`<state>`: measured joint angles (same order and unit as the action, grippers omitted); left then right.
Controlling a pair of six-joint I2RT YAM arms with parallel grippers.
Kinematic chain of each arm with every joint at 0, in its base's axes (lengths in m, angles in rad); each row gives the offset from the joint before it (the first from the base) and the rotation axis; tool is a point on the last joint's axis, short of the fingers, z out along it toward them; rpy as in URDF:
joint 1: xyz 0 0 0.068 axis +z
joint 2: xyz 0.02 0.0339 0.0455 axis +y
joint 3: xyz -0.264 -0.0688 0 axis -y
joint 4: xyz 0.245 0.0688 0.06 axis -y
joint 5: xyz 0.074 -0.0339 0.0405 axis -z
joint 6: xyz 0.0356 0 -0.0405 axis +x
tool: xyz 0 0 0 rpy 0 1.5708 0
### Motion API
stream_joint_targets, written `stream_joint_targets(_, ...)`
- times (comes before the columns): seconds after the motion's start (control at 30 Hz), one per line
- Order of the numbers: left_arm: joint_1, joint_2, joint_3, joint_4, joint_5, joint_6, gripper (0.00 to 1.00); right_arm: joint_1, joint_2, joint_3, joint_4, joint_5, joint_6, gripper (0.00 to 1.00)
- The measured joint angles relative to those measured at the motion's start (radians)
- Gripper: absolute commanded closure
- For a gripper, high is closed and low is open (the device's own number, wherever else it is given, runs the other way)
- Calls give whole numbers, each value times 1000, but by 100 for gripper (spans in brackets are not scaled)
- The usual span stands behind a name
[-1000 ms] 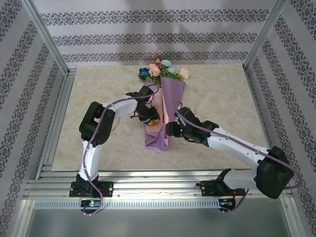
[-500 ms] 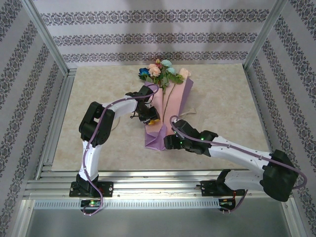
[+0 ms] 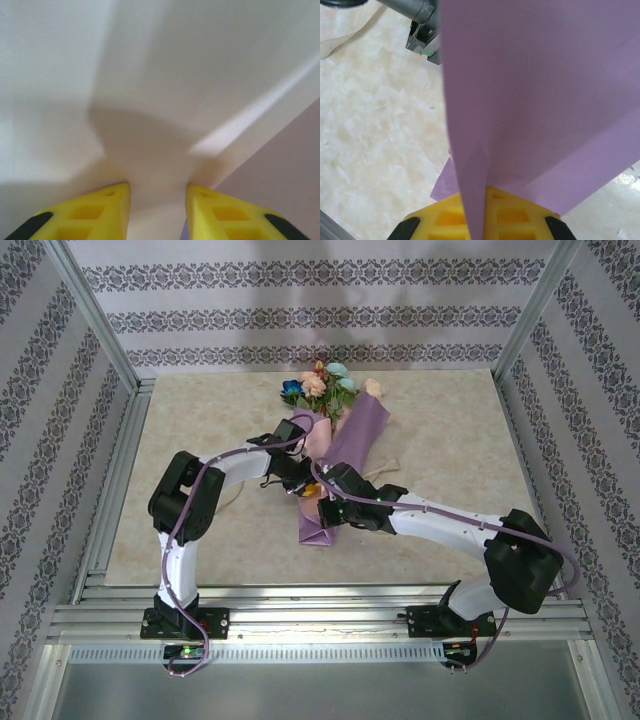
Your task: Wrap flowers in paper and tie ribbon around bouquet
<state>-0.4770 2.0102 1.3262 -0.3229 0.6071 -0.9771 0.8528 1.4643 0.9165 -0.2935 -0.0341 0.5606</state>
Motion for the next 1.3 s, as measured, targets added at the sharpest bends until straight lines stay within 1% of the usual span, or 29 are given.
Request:
stream_joint_targets(0.17, 0, -88, -42, 31, 11, -47, 60, 0, 3, 0, 2, -24, -13, 99)
stream_joint_targets(0.27, 0, -117, -113, 100, 31, -94, 68, 0, 34, 2, 18, -59, -20, 99)
stream_joint_targets(0.43, 2, -117, -218, 190, 36, -177, 82, 0, 117, 5, 69, -130, -23, 100)
stream_joint_targets(0.5, 7, -116, -233, 231, 37, -212, 84, 0, 141, 5, 83, -146, -22, 100)
stream_joint_targets(0.57, 13, -115, -243, 285, 36, -249, 79, -2, 156, 5, 97, -157, -20, 100)
stream_joint_targets(0.67, 21, -119, -248, 329, 15, -287, 64, -11, 175, 5, 112, -169, -17, 100)
stream_joint_targets(0.77, 33, -159, -246, 308, -29, -300, 58, -13, 193, 8, 119, -178, -18, 100)
stream_joint_targets(0.83, 43, -216, -229, 210, -80, -294, 57, -13, 204, 13, 120, -186, -18, 99)
stream_joint_targets(0.97, 85, -327, -122, -45, -216, -260, 54, -13, 226, 30, 129, -209, -18, 96)
stream_joint_targets(1.1, 149, -423, -68, -178, -319, -218, 54, -13, 274, 50, 141, -238, -18, 92)
stream_joint_targets(1.2, 186, -439, -58, -187, -320, -194, 55, -13, 314, 63, 142, -261, -19, 86)
stream_joint_targets(1.3, 189, -398, -44, -159, -264, -179, 56, -13, 353, 80, 142, -282, -19, 81)
